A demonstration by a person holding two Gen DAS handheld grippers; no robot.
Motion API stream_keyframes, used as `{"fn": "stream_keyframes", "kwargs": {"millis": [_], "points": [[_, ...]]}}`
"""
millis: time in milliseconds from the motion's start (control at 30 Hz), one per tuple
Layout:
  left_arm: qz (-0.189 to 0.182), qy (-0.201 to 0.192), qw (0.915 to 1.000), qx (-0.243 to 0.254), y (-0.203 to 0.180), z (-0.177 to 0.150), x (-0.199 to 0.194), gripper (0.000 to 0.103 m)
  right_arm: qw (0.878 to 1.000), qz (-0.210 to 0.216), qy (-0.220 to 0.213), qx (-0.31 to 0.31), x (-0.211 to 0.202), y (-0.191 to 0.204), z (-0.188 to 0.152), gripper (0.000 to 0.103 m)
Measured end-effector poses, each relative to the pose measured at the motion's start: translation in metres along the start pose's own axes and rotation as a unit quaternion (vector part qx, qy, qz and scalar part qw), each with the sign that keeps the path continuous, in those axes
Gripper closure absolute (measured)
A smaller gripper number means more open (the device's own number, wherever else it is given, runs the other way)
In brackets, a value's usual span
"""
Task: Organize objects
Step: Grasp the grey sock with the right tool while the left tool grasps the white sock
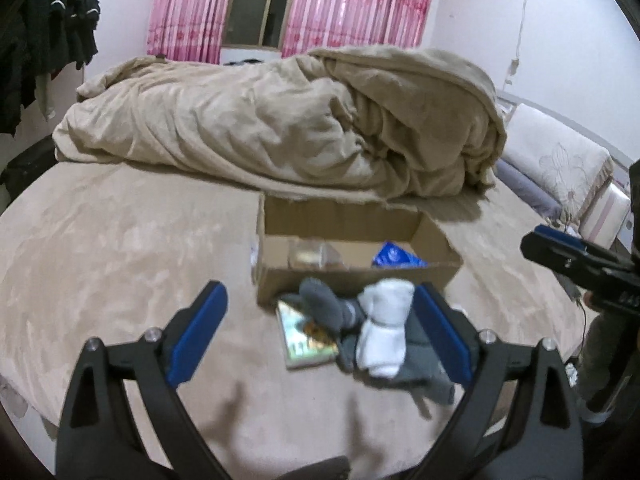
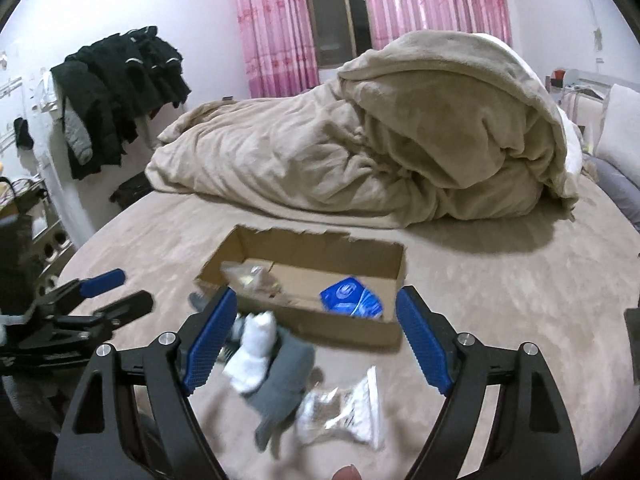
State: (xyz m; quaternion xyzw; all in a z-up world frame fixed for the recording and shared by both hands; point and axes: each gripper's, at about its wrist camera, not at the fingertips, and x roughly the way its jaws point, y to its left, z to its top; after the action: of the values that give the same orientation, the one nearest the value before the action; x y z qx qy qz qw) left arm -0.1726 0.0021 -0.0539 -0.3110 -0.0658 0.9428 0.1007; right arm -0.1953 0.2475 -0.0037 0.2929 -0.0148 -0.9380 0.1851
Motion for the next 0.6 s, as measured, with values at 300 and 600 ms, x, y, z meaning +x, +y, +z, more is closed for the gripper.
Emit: {"fn": "stream_keyframes", "kwargs": {"millis": [300, 600], "points": [[-0.016, 0.051, 0.9983, 0.026, -0.022, -0.025, 0.028, 0.008, 0.999, 0.009, 0.042, -0.024, 0.028, 0.008, -0.028, 0.019], [-0.016, 0.067, 0.997, 0.035, -0.026, -0.04, 0.056, 0.009, 0.997, -0.001, 0.072, -0.014, 0.056, -0.004, -0.042, 0.027]]}}
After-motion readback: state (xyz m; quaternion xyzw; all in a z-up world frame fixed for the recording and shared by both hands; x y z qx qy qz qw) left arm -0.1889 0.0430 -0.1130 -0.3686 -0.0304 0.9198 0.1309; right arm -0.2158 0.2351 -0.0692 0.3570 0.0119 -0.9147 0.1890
